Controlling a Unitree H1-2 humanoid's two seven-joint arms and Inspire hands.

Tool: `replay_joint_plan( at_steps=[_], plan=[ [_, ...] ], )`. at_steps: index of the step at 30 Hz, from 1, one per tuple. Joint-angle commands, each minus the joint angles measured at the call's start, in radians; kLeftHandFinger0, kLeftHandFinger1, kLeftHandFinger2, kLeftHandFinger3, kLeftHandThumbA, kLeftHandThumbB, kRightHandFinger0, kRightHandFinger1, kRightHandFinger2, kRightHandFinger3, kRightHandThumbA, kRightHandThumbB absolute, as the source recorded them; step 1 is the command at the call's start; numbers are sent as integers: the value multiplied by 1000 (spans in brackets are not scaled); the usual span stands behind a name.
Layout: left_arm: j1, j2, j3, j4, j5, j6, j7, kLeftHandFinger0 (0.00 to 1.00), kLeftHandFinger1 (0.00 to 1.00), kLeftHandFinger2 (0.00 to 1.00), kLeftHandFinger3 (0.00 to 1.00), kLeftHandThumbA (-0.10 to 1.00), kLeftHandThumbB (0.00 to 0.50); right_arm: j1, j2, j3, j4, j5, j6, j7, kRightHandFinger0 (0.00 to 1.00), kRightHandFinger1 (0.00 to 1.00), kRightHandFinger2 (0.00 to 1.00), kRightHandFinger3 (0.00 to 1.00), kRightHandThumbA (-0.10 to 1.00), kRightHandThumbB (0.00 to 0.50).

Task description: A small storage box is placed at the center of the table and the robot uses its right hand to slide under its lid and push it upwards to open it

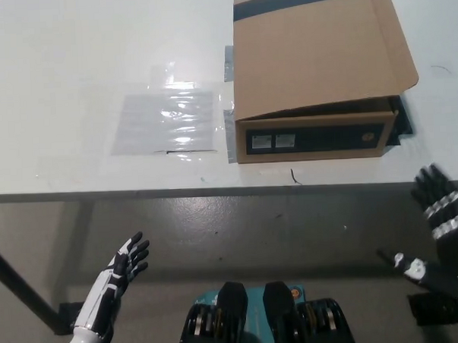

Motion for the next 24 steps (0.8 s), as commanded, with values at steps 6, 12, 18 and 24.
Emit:
replay_joint_plan(
  at_steps=[6, 12, 18, 24],
  plan=[
    [-11, 3, -1, -16, -6, -47, -15, 1000, 1000, 1000, 1000, 1000, 301, -182, -17, -96, -99, 166, 63, -61, 1000, 1000, 1000, 1000, 1000, 241],
    [-8, 4, -2, -15, -2, -58, -15, 1000, 1000, 1000, 1000, 1000, 282, -255, -9, -147, -25, 307, 96, -50, 1000, 1000, 1000, 1000, 1000, 271],
    [-8, 4, -7, -7, -3, -56, -19, 1000, 1000, 1000, 1000, 1000, 281, -324, 3, -194, 81, 408, 121, -41, 1000, 1000, 1000, 1000, 1000, 320],
    [-2, 4, -11, -8, 2, -52, -15, 1000, 1000, 1000, 1000, 1000, 288, -384, 24, -227, 178, 468, 154, -44, 1000, 1000, 1000, 1000, 1000, 317]
  ],
)
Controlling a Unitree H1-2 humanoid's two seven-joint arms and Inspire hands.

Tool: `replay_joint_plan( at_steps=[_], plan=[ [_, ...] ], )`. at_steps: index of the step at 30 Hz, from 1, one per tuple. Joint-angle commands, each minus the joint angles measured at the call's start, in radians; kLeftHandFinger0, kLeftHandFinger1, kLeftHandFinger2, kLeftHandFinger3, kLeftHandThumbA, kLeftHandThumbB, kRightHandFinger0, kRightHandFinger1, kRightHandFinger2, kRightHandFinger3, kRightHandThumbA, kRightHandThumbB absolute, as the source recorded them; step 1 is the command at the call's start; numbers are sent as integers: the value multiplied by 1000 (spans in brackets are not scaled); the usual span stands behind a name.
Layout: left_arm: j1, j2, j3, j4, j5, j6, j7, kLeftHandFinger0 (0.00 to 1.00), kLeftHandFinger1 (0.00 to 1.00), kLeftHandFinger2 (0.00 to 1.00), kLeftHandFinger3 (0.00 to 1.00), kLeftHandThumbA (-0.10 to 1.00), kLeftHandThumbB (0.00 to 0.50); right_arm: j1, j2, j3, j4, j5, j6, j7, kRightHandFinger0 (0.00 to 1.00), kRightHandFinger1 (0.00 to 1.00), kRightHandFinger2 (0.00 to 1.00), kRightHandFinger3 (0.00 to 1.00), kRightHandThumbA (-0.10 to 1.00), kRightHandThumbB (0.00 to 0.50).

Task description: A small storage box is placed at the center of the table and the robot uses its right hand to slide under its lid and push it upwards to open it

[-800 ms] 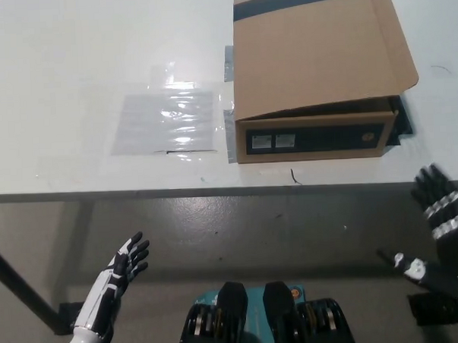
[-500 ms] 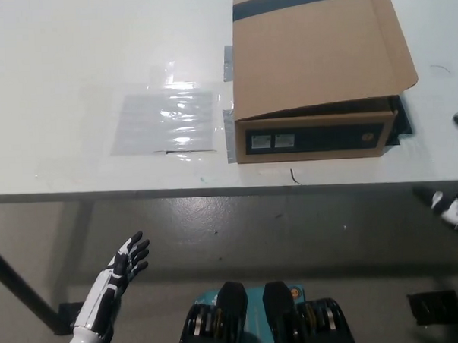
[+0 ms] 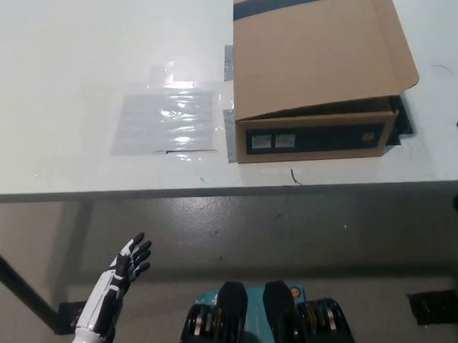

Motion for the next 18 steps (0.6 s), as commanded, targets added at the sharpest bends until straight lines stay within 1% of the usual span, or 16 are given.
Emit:
replay_joint_plan(
  at_steps=[1, 6, 9, 10, 11, 12, 13, 18],
  plan=[
    [1, 4, -3, -13, 2, -41, -15, 1000, 1000, 1000, 1000, 1000, 287, -77, 14, -30, 58, 115, 32, 11, 1000, 1000, 1000, 1000, 1000, 316],
    [2, 4, -4, -18, 0, -31, -12, 1000, 1000, 1000, 1000, 1000, 298, -106, 23, -38, 116, 135, 40, 30, 1000, 1000, 1000, 1000, 1000, 287],
    [1, 7, -7, -16, 4, -43, -14, 1000, 1000, 1000, 1000, 1000, 288, -129, 33, -43, 147, 146, 43, 27, 1000, 1000, 1000, 1000, 1000, 279],
    [2, 6, -7, -16, 3, -44, -13, 1000, 1000, 1000, 1000, 1000, 287, -131, 33, -43, 149, 147, 42, 28, 1000, 1000, 1000, 1000, 1000, 279],
    [1, 6, -8, -13, 4, -43, -14, 1000, 1000, 1000, 1000, 1000, 295, -142, 35, -41, 163, 146, 42, 30, 1000, 1000, 1000, 1000, 1000, 297],
    [0, 6, -8, -11, 5, -45, -14, 1000, 1000, 1000, 1000, 1000, 297, -145, 35, -41, 165, 144, 42, 28, 1000, 1000, 1000, 1000, 1000, 298],
    [0, 6, -8, -9, 5, -49, -13, 1000, 1000, 1000, 1000, 1000, 301, -152, 36, -36, 176, 130, 39, 25, 1000, 1000, 1000, 1000, 1000, 315],
    [-1, 10, -10, -16, 11, -39, -13, 1000, 1000, 1000, 1000, 1000, 311, -170, 46, -27, 203, 114, 35, 23, 1000, 1000, 1000, 1000, 1000, 309]
  ],
)
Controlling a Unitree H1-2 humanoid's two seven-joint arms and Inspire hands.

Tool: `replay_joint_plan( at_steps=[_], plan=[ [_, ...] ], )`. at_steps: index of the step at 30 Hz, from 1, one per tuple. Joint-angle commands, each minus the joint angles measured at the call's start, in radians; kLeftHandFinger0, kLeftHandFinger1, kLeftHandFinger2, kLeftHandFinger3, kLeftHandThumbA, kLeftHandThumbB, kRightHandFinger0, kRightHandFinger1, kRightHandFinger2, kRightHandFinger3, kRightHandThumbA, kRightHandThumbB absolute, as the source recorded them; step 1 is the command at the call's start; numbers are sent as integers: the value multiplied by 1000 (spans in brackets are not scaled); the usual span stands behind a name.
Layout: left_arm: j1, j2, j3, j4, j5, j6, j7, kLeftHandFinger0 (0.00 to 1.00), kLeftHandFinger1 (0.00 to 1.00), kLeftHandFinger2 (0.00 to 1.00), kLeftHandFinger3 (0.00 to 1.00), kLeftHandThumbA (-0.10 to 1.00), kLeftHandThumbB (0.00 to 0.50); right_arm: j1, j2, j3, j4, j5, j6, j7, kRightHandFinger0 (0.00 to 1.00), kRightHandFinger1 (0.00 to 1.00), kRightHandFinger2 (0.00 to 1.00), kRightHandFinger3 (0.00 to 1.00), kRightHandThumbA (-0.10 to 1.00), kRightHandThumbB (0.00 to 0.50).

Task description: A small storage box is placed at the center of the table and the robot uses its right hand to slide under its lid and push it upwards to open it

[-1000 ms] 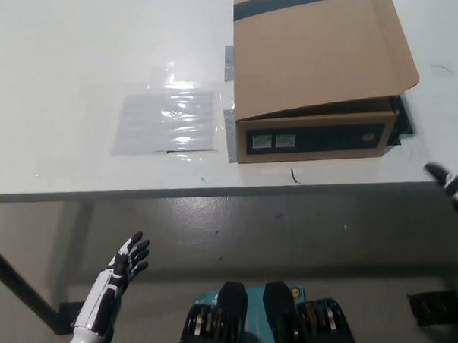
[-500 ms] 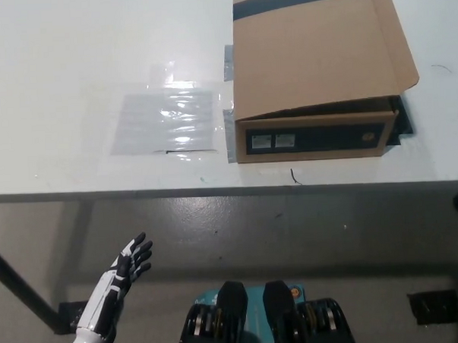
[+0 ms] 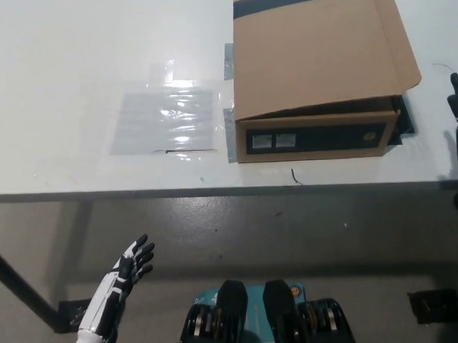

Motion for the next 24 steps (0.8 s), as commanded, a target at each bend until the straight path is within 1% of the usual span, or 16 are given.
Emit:
replay_joint_plan(
  at_steps=[1, 3, 5, 6, 8, 9, 11, 12, 15, 16, 17, 24],
  plan=[
    [-4, 11, 0, -12, 10, -39, -13, 1000, 1000, 1000, 1000, 1000, 311, -60, 14, 2, 9, 13, 1, 18, 1000, 1000, 1000, 1000, 1000, 305],
    [-5, 10, 0, -6, 8, -46, -14, 1000, 1000, 1000, 1000, 1000, 303, -64, 17, 1, 17, 15, 2, 19, 1000, 1000, 1000, 1000, 1000, 306],
    [-6, 8, 0, 0, 7, -54, -14, 1000, 1000, 1000, 1000, 1000, 301, -73, 24, -3, 34, 19, 3, 17, 1000, 1000, 1000, 1000, 1000, 291],
    [-6, 9, -1, 1, 12, -58, -12, 1000, 1000, 1000, 1000, 1000, 294, -78, 28, -5, 40, 28, 10, 16, 1000, 1000, 1000, 1000, 1000, 301],
    [-7, 8, -1, 8, 12, -64, -12, 1000, 1000, 1000, 1000, 1000, 296, -84, 30, -6, 52, 35, 14, 22, 1000, 1000, 1000, 1000, 1000, 300],
    [-8, 9, -1, 11, 12, -70, -13, 1000, 1000, 1000, 1000, 1000, 294, -91, 34, -10, 64, 46, 20, 24, 1000, 1000, 1000, 1000, 1000, 310],
    [-1, 8, -1, 5, 8, -69, -14, 1000, 1000, 1000, 1000, 1000, 294, -96, 39, -4, 77, 37, 23, 21, 1000, 1000, 1000, 1000, 1000, 311],
    [-1, 7, -1, 4, 4, -67, -16, 1000, 1000, 1000, 1000, 1000, 295, -97, 39, -1, 81, 30, 21, 21, 1000, 1000, 1000, 1000, 1000, 301],
    [0, 8, -1, 3, 4, -66, -17, 1000, 1000, 1000, 1000, 1000, 310, -103, 45, 1, 91, 23, 20, 21, 1000, 1000, 1000, 1000, 1000, 296],
    [-1, 8, -1, 2, 3, -65, -17, 1000, 1000, 1000, 1000, 1000, 312, -107, 45, 2, 99, 22, 16, 28, 1000, 1000, 1000, 1000, 1000, 285],
    [-1, 7, -1, 2, -1, -67, -19, 1000, 1000, 1000, 1000, 1000, 302, -108, 44, 1, 105, 23, 16, 35, 1000, 1000, 1000, 1000, 1000, 278],
    [-4, 7, 0, 4, -6, -64, -20, 1000, 1000, 1000, 1000, 1000, 303, -126, 48, -8, 144, 30, 11, 39, 1000, 1000, 1000, 1000, 1000, 292]
  ],
)
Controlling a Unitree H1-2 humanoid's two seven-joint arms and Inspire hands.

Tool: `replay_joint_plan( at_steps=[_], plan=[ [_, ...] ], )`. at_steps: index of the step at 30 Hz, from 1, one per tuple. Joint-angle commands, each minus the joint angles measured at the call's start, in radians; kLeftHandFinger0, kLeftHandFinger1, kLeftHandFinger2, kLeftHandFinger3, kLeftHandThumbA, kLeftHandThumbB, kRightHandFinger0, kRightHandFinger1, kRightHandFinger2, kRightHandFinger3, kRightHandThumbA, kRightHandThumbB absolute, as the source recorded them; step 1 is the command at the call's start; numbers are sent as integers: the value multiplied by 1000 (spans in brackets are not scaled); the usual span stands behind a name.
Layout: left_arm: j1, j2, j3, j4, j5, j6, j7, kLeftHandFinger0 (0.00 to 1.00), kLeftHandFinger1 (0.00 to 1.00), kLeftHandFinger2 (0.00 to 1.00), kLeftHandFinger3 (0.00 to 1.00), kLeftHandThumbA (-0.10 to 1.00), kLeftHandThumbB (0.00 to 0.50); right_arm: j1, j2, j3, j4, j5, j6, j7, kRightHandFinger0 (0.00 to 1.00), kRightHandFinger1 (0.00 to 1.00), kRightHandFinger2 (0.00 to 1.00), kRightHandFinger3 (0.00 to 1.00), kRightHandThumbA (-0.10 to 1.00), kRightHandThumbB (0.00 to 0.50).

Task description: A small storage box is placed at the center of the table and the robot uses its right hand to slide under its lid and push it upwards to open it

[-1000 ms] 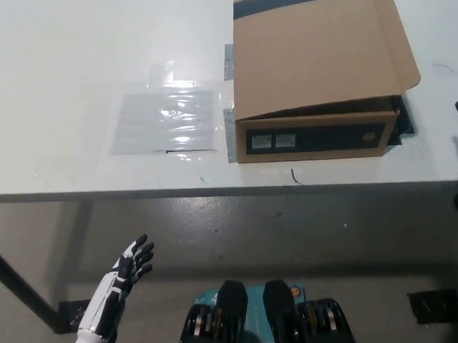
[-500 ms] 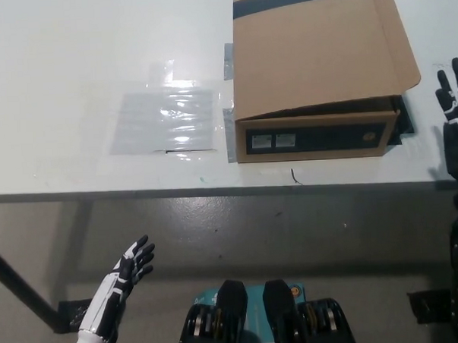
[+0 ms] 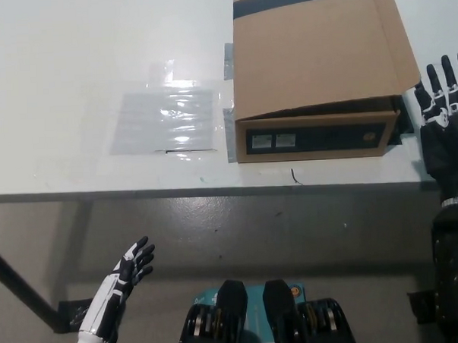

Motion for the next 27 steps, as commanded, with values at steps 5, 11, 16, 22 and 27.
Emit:
replay_joint_plan(
  at_steps=[5, 11, 16, 22, 27],
  plan=[
    [-1, 11, -2, -13, 4, -44, -18, 1000, 1000, 1000, 1000, 1000, 312, -59, 4, -9, 8, 25, 6, 35, 1000, 1000, 1000, 1000, 1000, 296],
    [1, 10, -2, -11, 2, -55, -19, 1000, 1000, 1000, 1000, 1000, 303, -65, 15, -6, -11, 36, 23, 27, 1000, 1000, 1000, 1000, 1000, 321],
    [2, 10, -2, -12, -2, -53, -21, 1000, 1000, 1000, 1000, 1000, 305, -74, 34, 3, -50, 50, 55, 19, 1000, 1000, 1000, 1000, 1000, 321],
    [4, 10, -1, -17, 1, -51, -22, 1000, 1000, 1000, 1000, 1000, 306, -89, 61, 20, -74, 20, 69, -5, 1000, 1000, 1000, 1000, 1000, 316],
    [-2, 6, 0, -9, -6, -59, -29, 1000, 1000, 1000, 1000, 1000, 314, -106, 95, 32, -84, -1, 71, -33, 1000, 1000, 1000, 1000, 1000, 293]
  ],
)
